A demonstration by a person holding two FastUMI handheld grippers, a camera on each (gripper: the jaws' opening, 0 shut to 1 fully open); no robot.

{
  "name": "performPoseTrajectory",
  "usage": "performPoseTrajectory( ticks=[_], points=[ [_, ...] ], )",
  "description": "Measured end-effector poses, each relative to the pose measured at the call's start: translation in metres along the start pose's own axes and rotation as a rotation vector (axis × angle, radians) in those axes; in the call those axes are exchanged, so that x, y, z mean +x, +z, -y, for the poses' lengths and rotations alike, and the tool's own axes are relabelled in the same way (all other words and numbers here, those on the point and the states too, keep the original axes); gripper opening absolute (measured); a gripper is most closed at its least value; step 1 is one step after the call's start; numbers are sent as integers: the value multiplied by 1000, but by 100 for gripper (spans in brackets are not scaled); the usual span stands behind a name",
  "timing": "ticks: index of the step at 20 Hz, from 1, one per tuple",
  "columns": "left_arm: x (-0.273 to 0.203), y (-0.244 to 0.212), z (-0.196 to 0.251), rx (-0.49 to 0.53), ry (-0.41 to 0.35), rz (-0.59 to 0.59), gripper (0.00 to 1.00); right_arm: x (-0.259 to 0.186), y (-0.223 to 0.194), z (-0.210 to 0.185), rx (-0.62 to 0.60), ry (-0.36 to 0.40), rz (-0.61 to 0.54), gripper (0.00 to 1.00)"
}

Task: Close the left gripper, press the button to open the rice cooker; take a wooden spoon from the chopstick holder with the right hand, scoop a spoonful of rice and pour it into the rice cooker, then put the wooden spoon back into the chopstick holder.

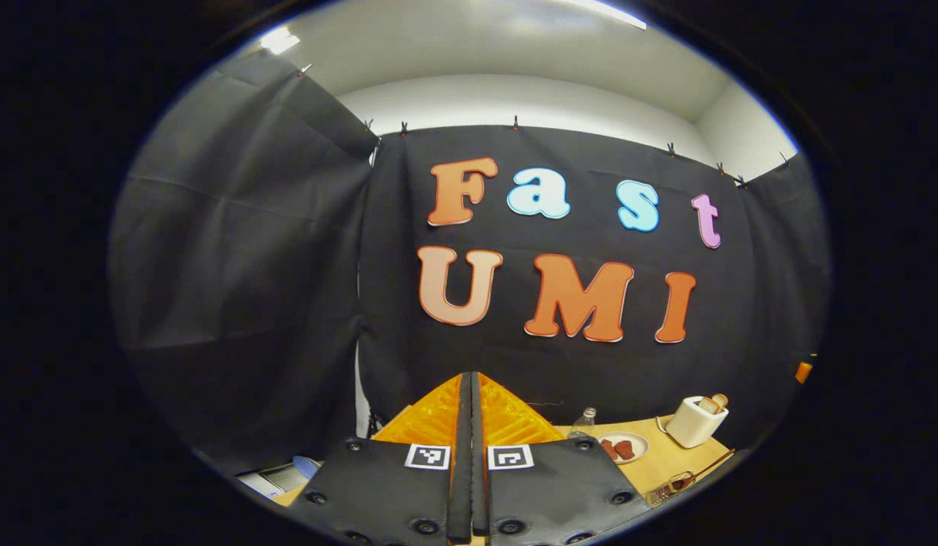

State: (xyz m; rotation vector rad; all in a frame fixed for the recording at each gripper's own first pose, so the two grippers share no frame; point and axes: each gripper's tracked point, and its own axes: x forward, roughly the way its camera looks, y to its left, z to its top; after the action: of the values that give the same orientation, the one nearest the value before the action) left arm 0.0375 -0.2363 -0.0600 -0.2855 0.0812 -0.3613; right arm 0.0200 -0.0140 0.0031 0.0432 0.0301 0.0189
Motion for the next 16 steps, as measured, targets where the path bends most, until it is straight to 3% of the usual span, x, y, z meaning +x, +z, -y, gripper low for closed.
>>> performPoseTrajectory(
  ticks=[7,16],
  points=[
    [50,-93,7,-11,-69,-180,5,-14,-13,9,-43,-38,-35,97],
    [80,-190,34,46,-155,-393,5,-33,-42,41,-51,-115,-119,97]
  ],
)
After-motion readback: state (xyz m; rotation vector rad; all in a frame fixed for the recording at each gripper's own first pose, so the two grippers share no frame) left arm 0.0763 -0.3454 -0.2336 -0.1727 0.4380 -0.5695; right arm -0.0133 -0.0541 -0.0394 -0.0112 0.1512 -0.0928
